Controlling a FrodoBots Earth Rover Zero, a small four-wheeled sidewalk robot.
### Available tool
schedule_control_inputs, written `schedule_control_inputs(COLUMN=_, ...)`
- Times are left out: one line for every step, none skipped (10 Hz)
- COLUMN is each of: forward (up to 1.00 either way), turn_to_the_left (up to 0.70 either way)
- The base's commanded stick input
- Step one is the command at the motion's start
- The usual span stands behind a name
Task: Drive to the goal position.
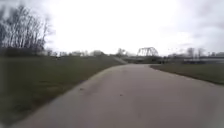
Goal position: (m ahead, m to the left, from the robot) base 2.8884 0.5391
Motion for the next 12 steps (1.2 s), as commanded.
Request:
schedule_control_inputs(forward=1.00, turn_to_the_left=-0.01)
schedule_control_inputs(forward=1.00, turn_to_the_left=-0.01)
schedule_control_inputs(forward=1.00, turn_to_the_left=-0.02)
schedule_control_inputs(forward=1.00, turn_to_the_left=-0.02)
schedule_control_inputs(forward=1.00, turn_to_the_left=0.00)
schedule_control_inputs(forward=1.00, turn_to_the_left=0.00)
schedule_control_inputs(forward=1.00, turn_to_the_left=-0.02)
schedule_control_inputs(forward=1.00, turn_to_the_left=-0.08)
schedule_control_inputs(forward=1.00, turn_to_the_left=-0.17)
schedule_control_inputs(forward=1.00, turn_to_the_left=-0.28)
schedule_control_inputs(forward=1.00, turn_to_the_left=-0.37)
schedule_control_inputs(forward=1.00, turn_to_the_left=-0.37)
